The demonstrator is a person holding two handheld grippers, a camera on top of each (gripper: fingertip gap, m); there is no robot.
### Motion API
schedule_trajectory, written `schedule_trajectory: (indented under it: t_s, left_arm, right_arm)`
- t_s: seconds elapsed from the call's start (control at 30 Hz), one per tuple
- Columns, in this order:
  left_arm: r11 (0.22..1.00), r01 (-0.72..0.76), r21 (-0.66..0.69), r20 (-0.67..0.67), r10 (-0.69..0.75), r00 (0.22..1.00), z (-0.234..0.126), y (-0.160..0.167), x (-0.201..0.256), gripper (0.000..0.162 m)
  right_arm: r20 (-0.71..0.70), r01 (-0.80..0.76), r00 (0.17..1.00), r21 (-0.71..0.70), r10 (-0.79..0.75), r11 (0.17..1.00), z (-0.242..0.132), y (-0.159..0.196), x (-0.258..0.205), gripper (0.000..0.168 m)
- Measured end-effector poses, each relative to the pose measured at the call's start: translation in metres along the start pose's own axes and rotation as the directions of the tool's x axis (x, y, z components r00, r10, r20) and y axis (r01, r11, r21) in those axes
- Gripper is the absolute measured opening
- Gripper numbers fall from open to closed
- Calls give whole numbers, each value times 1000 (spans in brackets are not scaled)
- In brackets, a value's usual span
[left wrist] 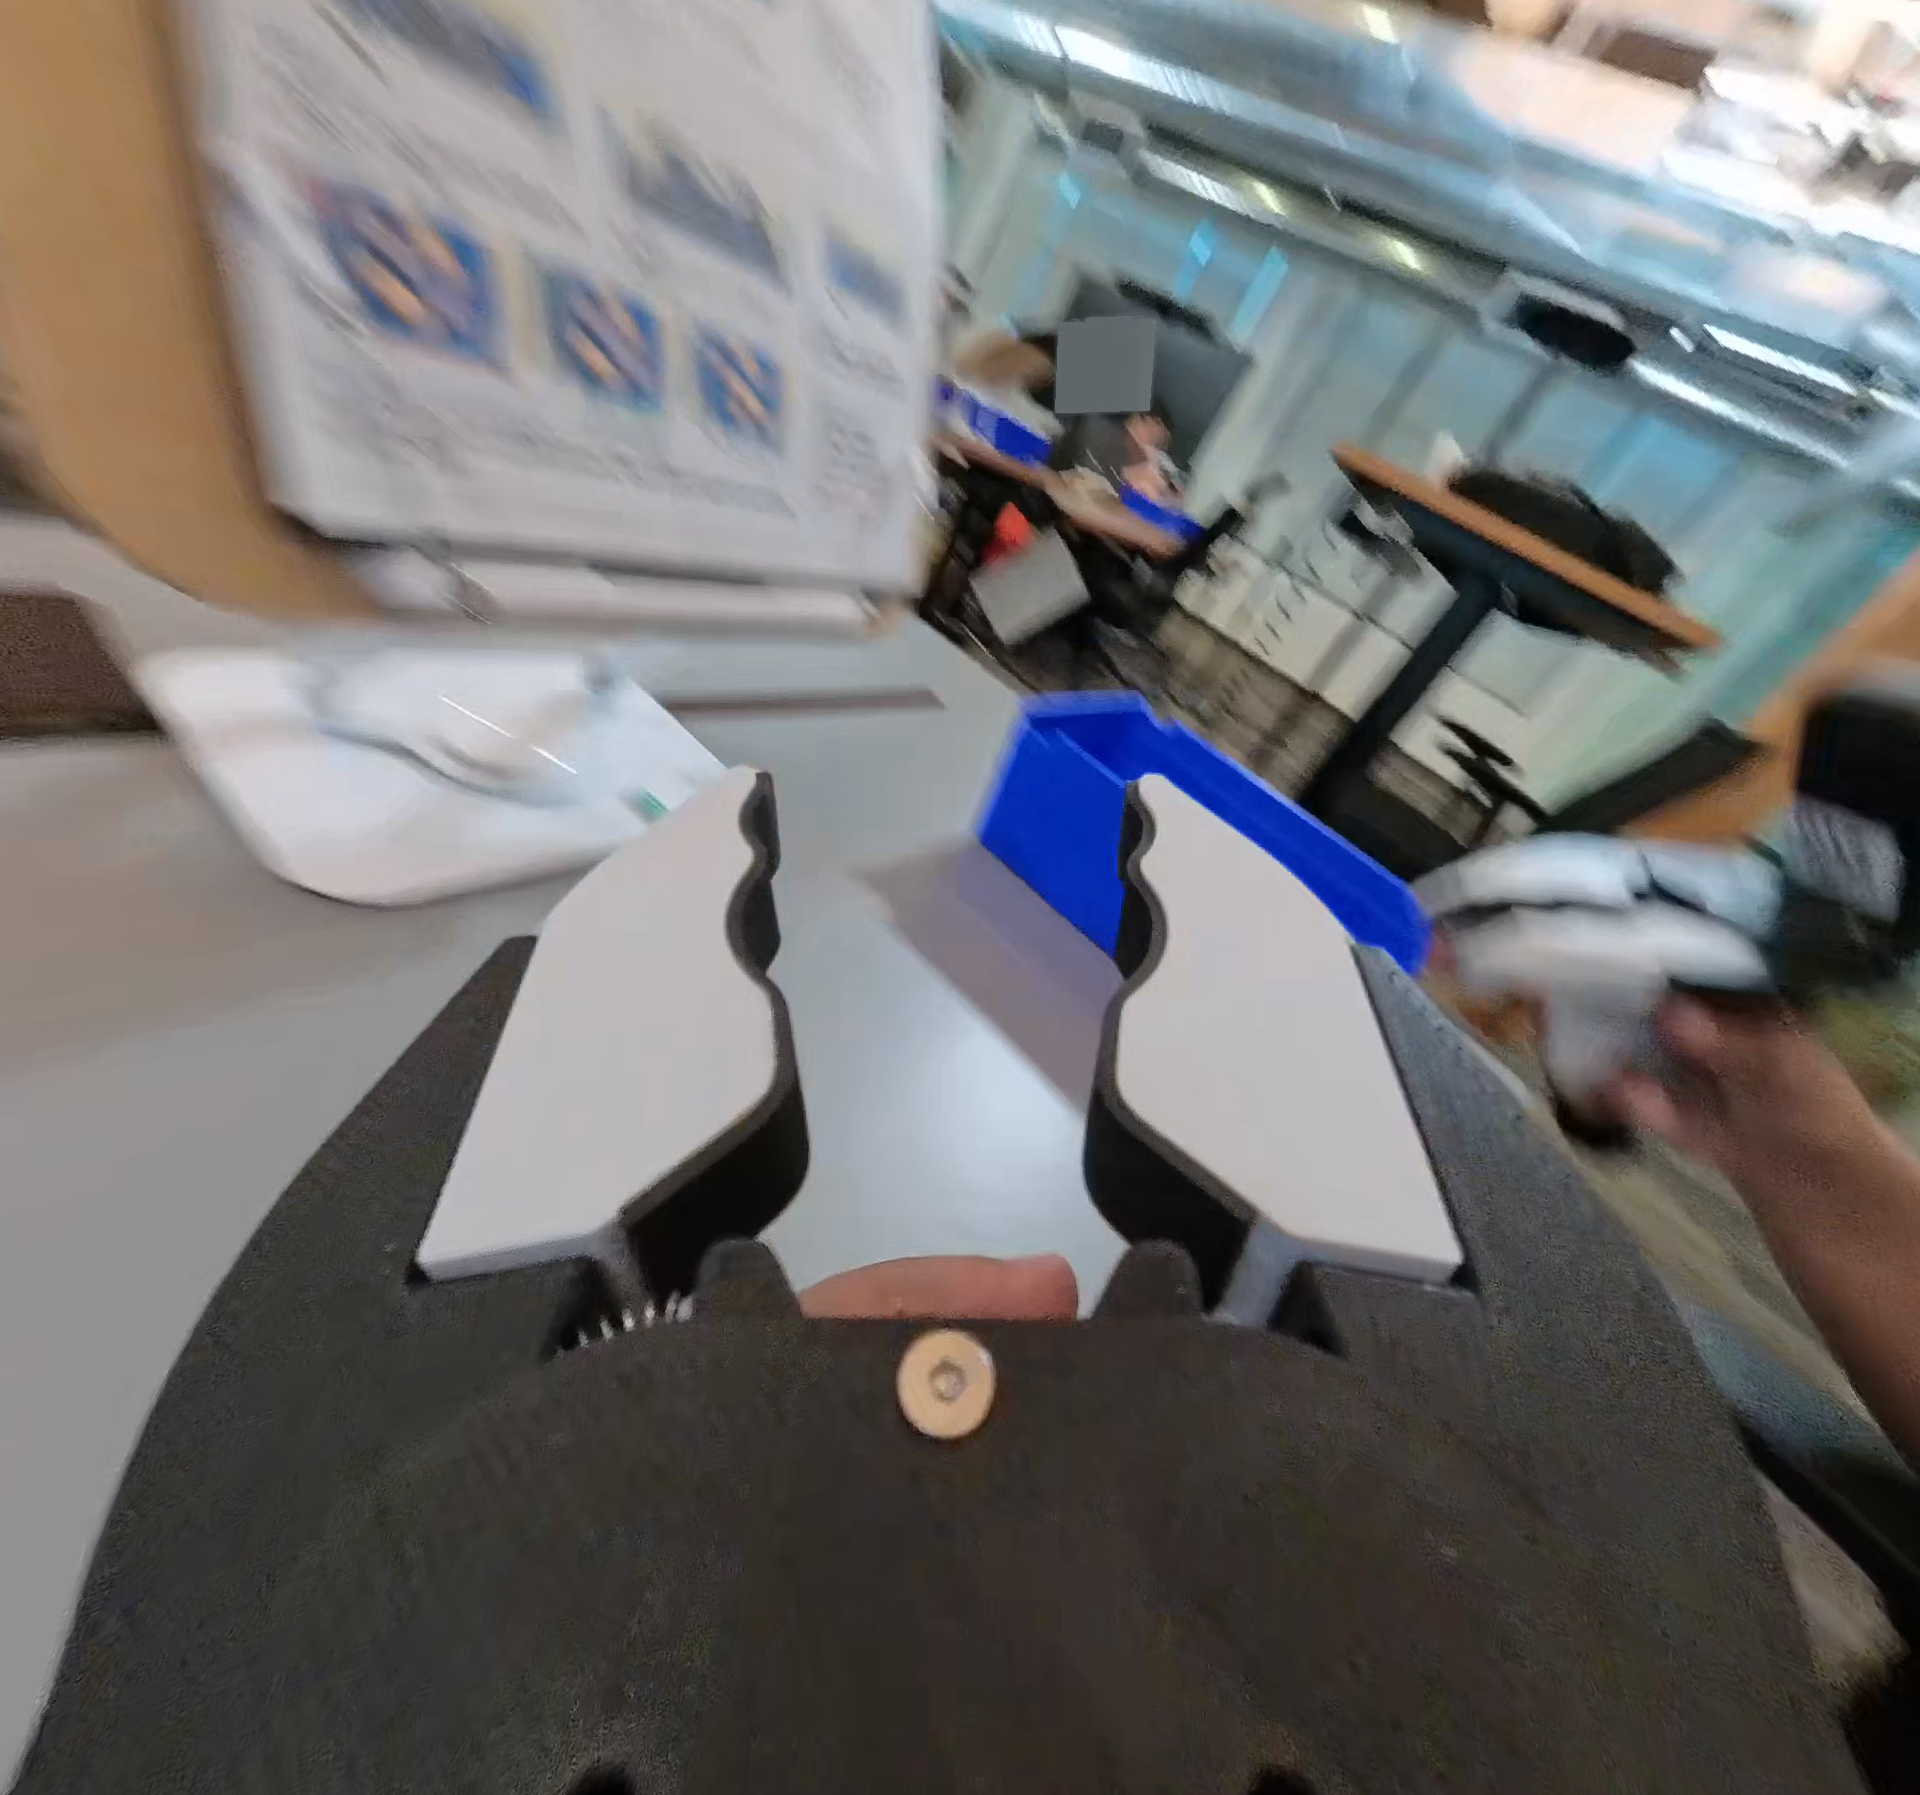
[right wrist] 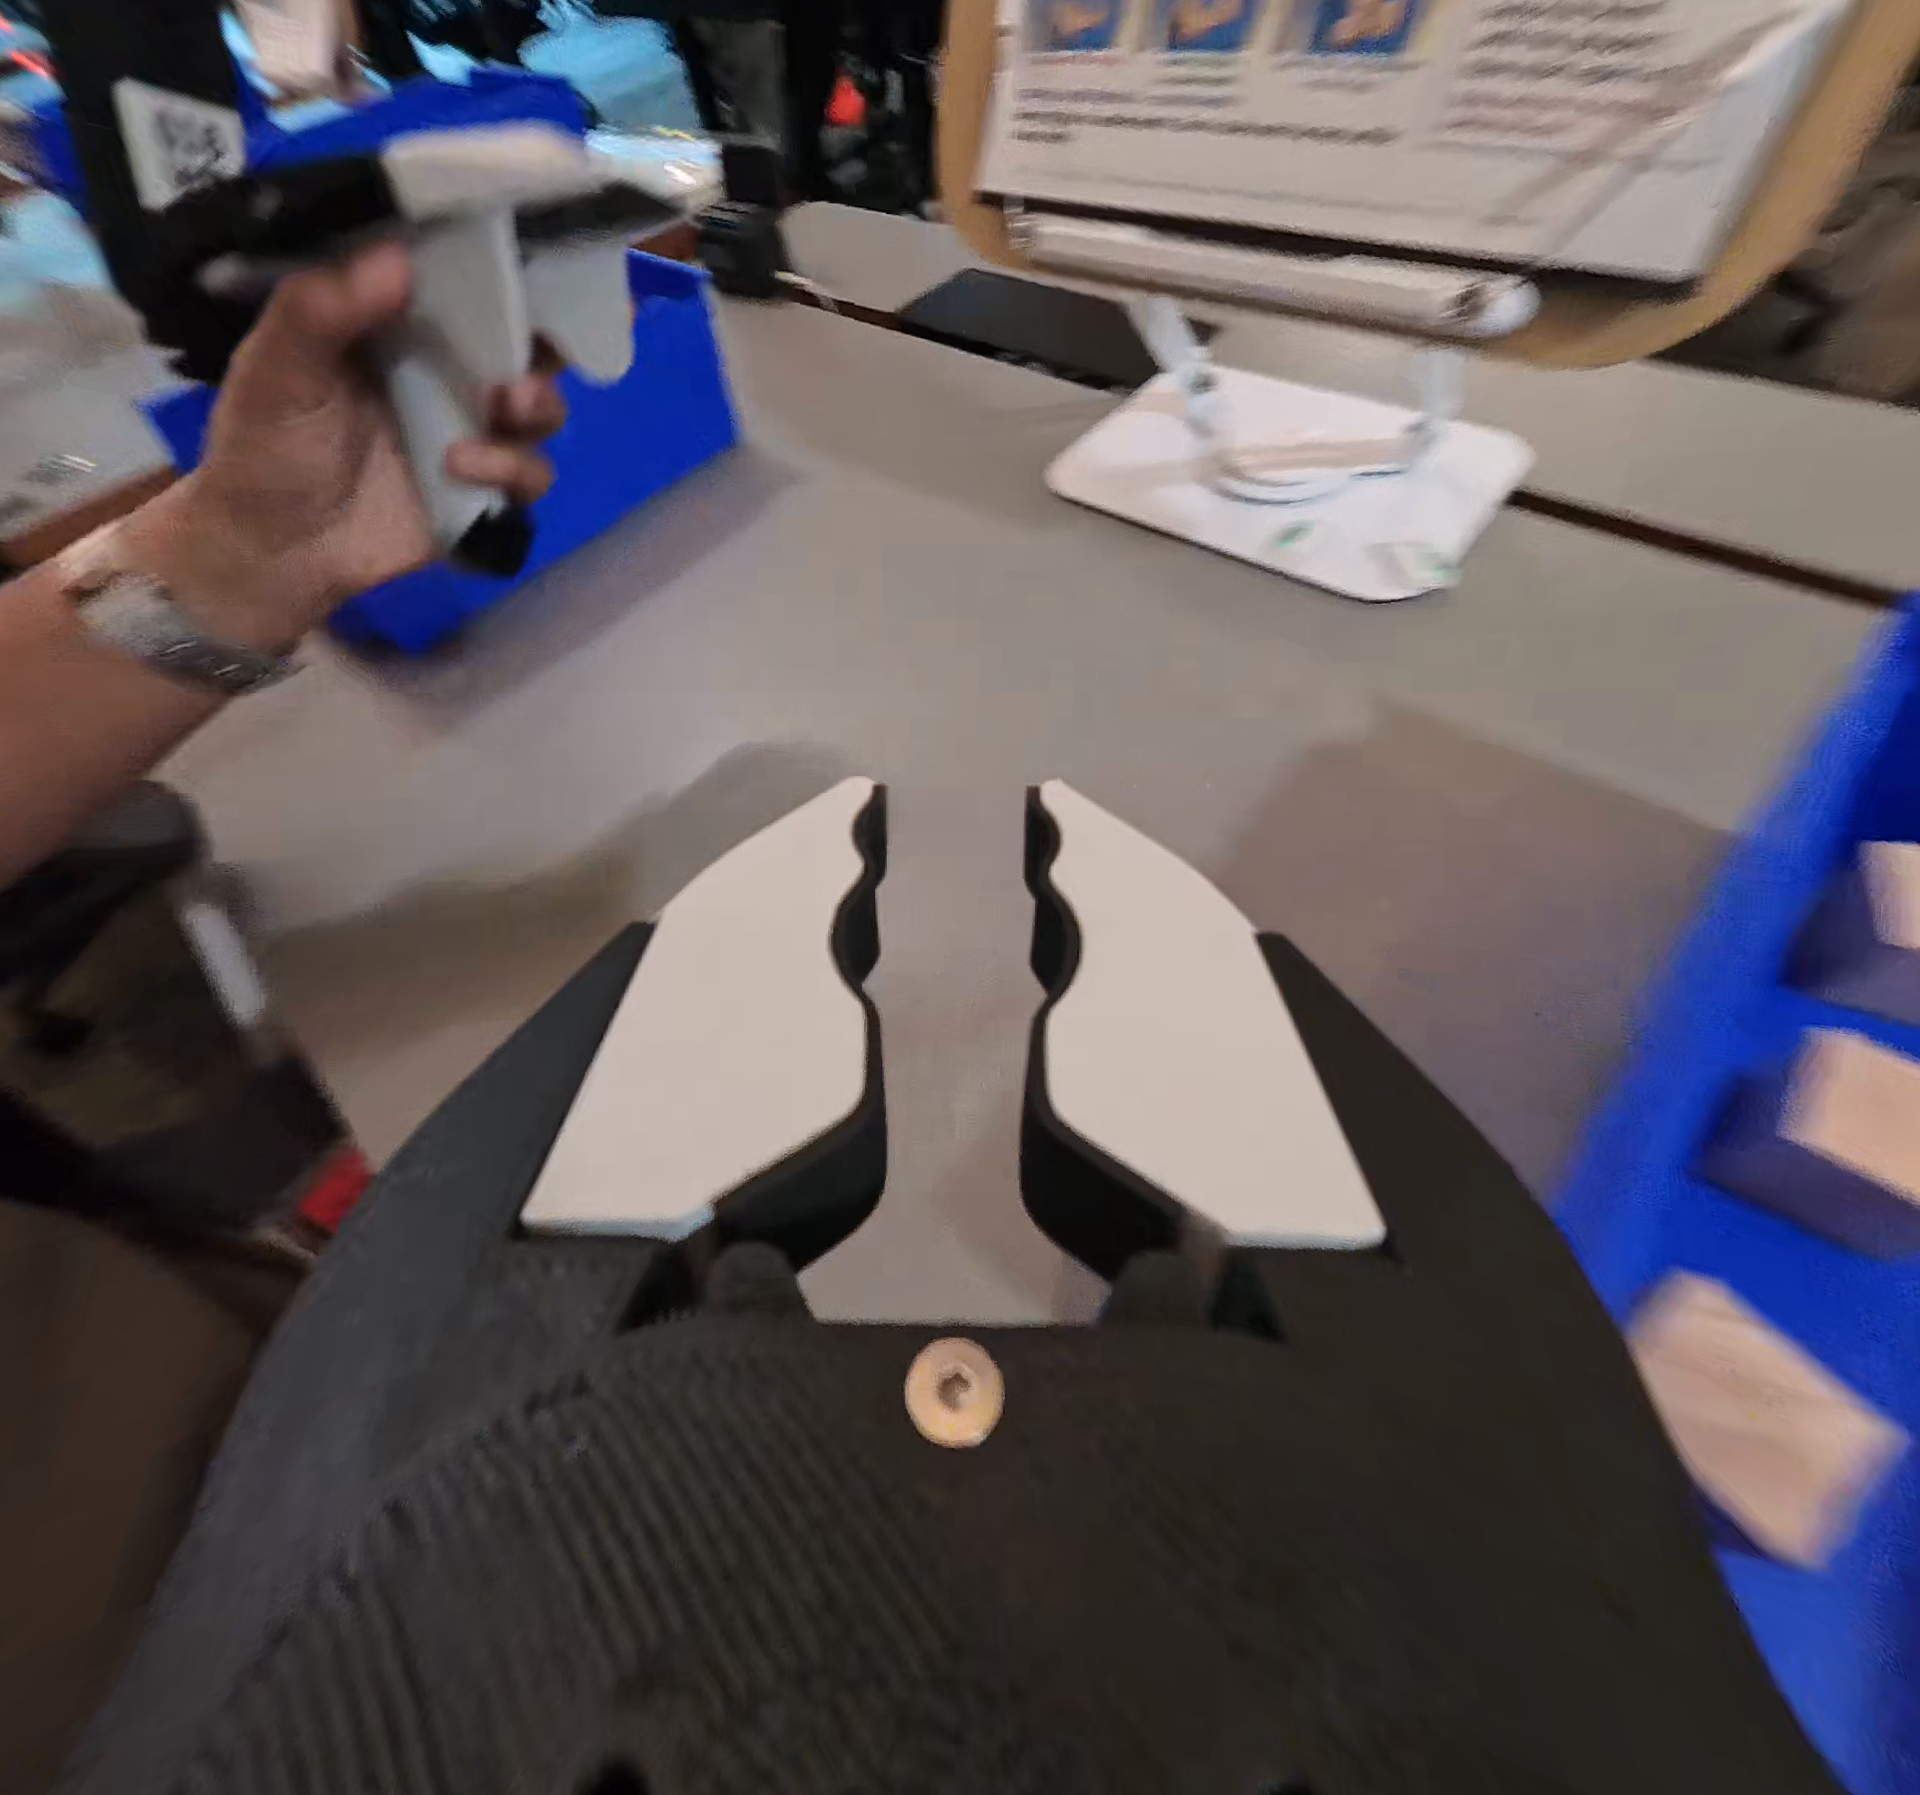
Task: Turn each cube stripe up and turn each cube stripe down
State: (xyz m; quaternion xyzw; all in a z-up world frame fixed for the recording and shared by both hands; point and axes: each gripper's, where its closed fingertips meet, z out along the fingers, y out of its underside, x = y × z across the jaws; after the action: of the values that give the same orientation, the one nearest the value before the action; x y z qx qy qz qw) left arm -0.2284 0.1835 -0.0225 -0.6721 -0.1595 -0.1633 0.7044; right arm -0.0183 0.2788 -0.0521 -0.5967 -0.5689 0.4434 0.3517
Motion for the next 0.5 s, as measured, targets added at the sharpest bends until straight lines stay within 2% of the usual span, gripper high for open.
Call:
schedule_trajectory:
  t_s: [0.07, 0.1, 0.13, 0.17, 0.23, 0.3, 0.33, 0.4, 0.5]
  left_arm:
    - [990, -59, 131, 177, 35, 984, -30, -57, -41, 69]
    - [977, -112, 183, 309, 50, 950, -51, -83, -67, 82]
    - [959, -175, 224, 448, 59, 892, -74, -107, -92, 88]
    - [943, -245, 227, 569, 76, 819, -97, -125, -117, 88]
    - [933, -333, 140, 744, 123, 657, -137, -143, -163, 91]
    - [953, -302, 16, 826, 158, 542, -162, -134, -209, 90]
    - [971, -235, -38, 838, 159, 522, -168, -119, -231, 89]
    - [989, -40, -144, 839, 143, 525, -170, -74, -268, 87]
    - [937, 128, -325, 836, 221, 502, -169, -19, -303, 78]
  right_arm:
    - [45, -76, 996, 89, 72, 993, 13, 11, -31, 12]
    - [67, -113, 992, 142, 104, 983, 18, 17, -45, 8]
    - [96, -135, 988, 155, 121, 979, 24, 29, -60, 9]
    - [106, -138, 986, 124, 126, 983, 31, 44, -71, 12]
    - [83, -119, 990, 28, 116, 993, 41, 73, -84, 29]
    - [52, -86, 995, 13, 85, 996, 44, 83, -88, 38]
    - [34, -79, 996, 28, 78, 996, 43, 85, -88, 40]
    - [11, -87, 996, 39, 87, 995, 42, 89, -87, 41]
    - [-1, -164, 986, 46, 164, 985, 38, 95, -83, 41]
